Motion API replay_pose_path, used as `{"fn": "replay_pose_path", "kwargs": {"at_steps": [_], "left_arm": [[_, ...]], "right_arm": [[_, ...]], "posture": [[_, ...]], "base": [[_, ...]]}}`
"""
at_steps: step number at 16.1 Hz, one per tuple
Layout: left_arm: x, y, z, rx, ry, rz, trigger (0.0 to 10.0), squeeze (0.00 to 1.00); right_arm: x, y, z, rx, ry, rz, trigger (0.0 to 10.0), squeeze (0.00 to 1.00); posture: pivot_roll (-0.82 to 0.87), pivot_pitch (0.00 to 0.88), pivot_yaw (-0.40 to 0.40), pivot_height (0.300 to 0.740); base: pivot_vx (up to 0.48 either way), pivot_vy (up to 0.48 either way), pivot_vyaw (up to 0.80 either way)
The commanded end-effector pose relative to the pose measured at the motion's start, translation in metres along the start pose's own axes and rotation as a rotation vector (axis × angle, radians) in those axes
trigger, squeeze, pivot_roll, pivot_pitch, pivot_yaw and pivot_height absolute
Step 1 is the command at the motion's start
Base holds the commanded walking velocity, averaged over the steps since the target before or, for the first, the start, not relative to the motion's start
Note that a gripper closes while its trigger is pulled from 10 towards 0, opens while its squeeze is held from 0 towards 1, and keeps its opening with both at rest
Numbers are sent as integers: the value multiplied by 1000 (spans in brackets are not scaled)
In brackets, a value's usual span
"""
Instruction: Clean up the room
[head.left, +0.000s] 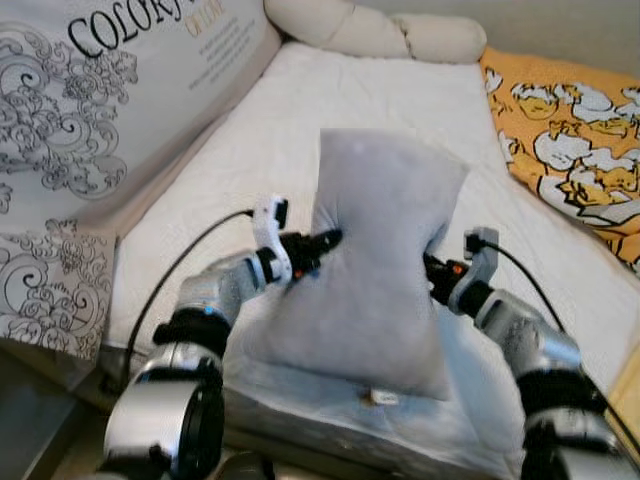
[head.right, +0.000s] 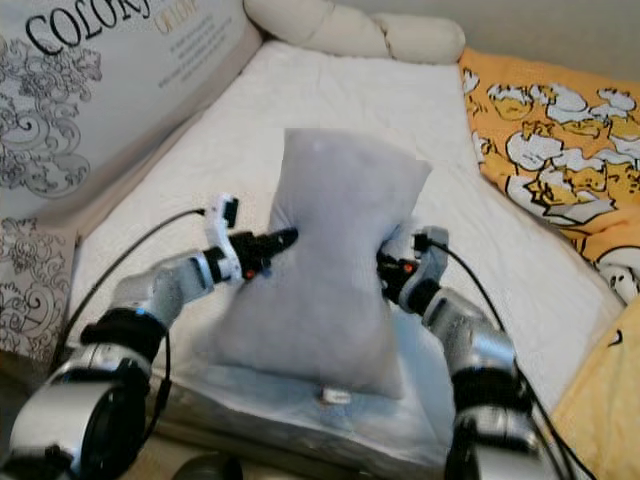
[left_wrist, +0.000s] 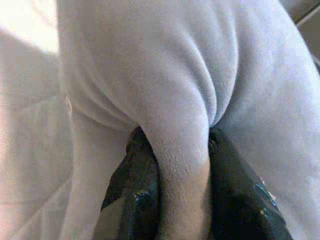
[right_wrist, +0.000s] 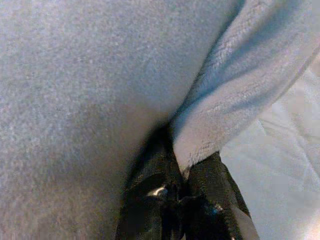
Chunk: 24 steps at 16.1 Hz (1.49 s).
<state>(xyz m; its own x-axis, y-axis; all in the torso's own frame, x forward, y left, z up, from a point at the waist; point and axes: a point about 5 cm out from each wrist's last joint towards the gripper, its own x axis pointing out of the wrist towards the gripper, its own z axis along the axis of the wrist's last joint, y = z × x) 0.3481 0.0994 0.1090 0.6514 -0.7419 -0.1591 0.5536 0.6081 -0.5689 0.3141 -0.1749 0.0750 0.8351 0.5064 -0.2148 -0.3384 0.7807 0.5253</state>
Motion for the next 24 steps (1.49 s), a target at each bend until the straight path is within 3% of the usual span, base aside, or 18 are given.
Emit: {"fn": "replay_pose_path", "kwargs": {"at_steps": [1,4,6,11,20,21,22,24], "left_arm": [[6,-15,2,-2,-10,-49,0,0],[-7,-23,-4,179,17,-1,0,0],[-14,-28,1,232,-17,32,0,0],[-23,-32,7,325,-46,115,0,0],[-24,-34,5,378,-42,171,0,0],[-22,-34,7,451,-45,197,0,0],[-20,-35,8,513,-48,219,10000,0],[-18,-35,11,577,-53,258,10000,0]], "right_arm": [[6,18,7,-42,-30,56,0,0],[3,43,10,-113,-133,36,0,0],[0,49,8,-118,-162,7,0,0],[-4,50,-1,-84,-178,-85,0,0],[-6,53,-8,-57,-190,-152,0,0],[-7,51,-7,-85,-190,-187,275,0],[-7,49,-7,-110,-178,-223,10000,0],[-6,46,-9,-120,-151,-250,10000,0]], "posture": [[-24,0,-23,740],[-21,0,-13,740],[-25,0,-9,740],[-27,0,-10,740],[-29,0,-10,740],[-38,0,-2,740],[-41,0,-1,740],[-38,0,-1,740]], "base": [[0,0,0],[0,0,0],[0,0,0],[0,0,0],[0,0,0],[0,0,0],[0,0,0],[0,0,0]]}}
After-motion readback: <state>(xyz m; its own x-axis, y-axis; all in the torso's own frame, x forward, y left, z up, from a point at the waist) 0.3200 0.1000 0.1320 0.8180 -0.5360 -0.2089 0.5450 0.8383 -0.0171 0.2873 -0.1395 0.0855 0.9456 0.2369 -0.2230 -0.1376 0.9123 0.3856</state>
